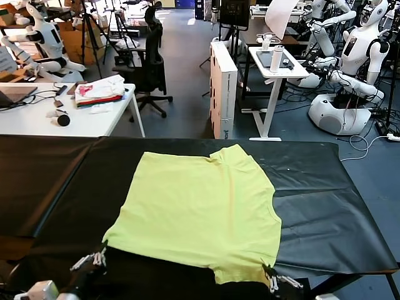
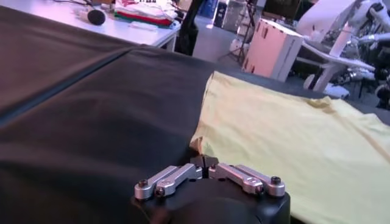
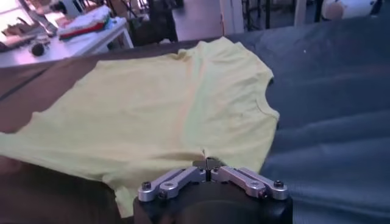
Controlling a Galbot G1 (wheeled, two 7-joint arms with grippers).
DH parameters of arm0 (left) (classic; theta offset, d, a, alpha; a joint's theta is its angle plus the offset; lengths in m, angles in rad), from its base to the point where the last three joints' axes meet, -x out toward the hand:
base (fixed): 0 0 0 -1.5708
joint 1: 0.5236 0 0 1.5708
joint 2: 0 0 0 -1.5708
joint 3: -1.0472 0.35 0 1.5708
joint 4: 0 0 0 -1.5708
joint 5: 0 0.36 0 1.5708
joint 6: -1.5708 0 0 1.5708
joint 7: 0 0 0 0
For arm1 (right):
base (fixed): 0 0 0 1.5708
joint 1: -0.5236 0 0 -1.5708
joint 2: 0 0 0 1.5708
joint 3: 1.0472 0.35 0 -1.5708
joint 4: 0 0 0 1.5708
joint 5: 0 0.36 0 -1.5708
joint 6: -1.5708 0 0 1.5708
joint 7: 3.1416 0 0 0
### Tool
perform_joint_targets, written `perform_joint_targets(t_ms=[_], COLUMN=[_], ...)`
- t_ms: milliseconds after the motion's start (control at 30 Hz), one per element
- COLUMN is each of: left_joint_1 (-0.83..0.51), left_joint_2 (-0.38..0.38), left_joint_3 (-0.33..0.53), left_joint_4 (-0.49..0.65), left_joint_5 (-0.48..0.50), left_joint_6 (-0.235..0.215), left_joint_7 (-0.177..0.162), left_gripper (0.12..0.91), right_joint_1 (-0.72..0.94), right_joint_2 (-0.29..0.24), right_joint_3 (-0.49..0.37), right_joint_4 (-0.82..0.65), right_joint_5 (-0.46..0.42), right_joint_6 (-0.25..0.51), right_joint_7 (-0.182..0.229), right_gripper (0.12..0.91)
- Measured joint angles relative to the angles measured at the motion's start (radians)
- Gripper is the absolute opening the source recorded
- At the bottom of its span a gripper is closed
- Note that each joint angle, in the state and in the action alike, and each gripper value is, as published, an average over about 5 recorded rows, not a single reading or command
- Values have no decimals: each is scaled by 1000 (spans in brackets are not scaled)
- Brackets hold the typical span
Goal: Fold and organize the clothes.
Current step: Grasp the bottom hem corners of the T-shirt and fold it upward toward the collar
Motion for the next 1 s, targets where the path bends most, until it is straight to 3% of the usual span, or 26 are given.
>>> perform_joint_targets(t_ms=[433, 1000], left_joint_1=[-267, -428], left_joint_2=[-24, -1], left_joint_3=[84, 140], left_joint_4=[115, 248], left_joint_5=[8, 15], left_joint_6=[15, 20], left_joint_7=[-42, -42], left_gripper=[146, 146], right_joint_1=[300, 625], right_joint_2=[-38, -68], right_joint_3=[-65, -246], right_joint_4=[-239, -450], right_joint_5=[98, 121], right_joint_6=[-10, -24], right_joint_7=[-11, -13], right_gripper=[138, 138])
